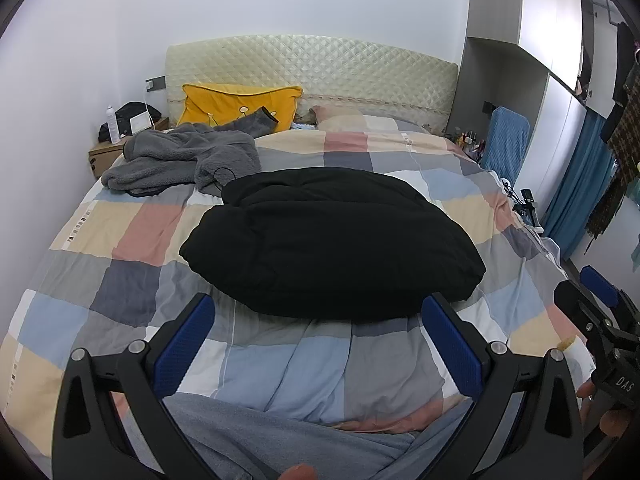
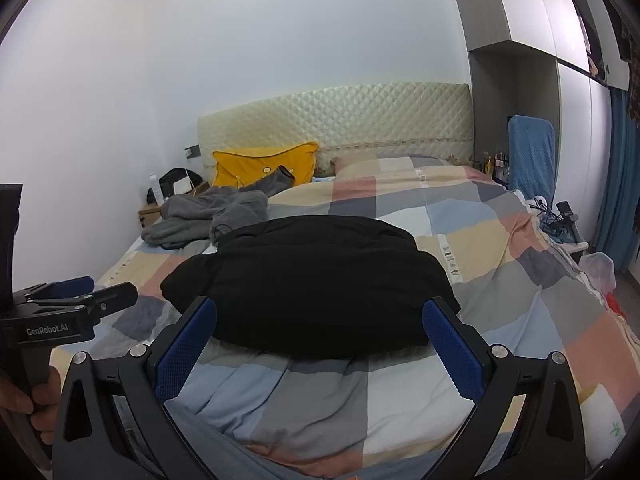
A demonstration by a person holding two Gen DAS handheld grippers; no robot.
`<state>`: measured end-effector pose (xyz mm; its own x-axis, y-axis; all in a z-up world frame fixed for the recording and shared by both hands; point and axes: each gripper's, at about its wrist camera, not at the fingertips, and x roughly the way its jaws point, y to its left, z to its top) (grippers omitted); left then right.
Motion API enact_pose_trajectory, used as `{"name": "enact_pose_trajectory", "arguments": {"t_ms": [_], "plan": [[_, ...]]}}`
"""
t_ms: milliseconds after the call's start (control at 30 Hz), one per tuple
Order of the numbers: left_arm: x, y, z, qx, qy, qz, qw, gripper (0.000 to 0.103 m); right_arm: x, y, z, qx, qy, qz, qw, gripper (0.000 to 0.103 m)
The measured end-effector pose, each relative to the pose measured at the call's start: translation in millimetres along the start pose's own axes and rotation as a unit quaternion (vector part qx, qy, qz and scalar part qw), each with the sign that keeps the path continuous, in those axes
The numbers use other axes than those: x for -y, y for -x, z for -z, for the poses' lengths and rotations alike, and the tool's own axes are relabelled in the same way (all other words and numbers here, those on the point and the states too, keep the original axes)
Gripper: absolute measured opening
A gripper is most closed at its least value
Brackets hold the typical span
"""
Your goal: Fold large clothes
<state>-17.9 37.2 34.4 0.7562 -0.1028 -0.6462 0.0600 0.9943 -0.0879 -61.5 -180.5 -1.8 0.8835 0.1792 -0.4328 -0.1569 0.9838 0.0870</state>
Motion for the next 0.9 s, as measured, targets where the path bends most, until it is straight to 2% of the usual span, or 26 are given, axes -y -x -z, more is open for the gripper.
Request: {"name": "enact_pose_trajectory", "arguments": {"t_ms": [900], "plan": [[-2.6,6.9,1.4,0.004,-0.013,0.005,0.9999,0.103,-1.2,10.0,-4.1,0.018,0.002,0.011,1.0,0.103]]}}
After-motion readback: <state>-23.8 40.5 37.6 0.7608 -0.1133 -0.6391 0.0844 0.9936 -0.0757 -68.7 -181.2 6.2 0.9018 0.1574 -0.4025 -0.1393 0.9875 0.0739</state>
